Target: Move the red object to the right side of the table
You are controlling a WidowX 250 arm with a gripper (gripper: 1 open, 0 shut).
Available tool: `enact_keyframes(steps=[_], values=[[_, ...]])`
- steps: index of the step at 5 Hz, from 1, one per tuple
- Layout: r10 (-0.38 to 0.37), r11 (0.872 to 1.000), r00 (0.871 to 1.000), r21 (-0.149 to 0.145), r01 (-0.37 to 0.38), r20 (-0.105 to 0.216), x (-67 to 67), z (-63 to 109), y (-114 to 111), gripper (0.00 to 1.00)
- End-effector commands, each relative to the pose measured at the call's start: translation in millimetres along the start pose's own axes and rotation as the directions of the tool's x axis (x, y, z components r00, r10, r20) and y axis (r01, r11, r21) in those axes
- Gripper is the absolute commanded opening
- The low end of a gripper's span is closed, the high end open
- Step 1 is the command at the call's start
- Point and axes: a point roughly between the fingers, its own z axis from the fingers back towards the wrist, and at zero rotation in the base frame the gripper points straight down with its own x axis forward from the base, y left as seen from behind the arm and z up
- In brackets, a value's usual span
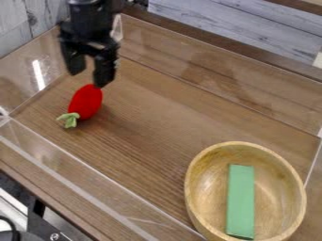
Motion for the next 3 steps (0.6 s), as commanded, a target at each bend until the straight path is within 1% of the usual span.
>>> enact_keyframes(steps=[1, 2, 3], values=[[-0.012, 1.0, 0.999, 0.025, 0.011, 0.042, 2.9, -6.6, 5, 1.0], [-0.035, 0.999, 0.998, 0.018, 0.034, 0.047, 8.2, -19.5, 3, 1.0], [-0.013, 1.0, 0.999, 0.009, 0.013, 0.047, 17.9, -31.2, -2, 1.0]])
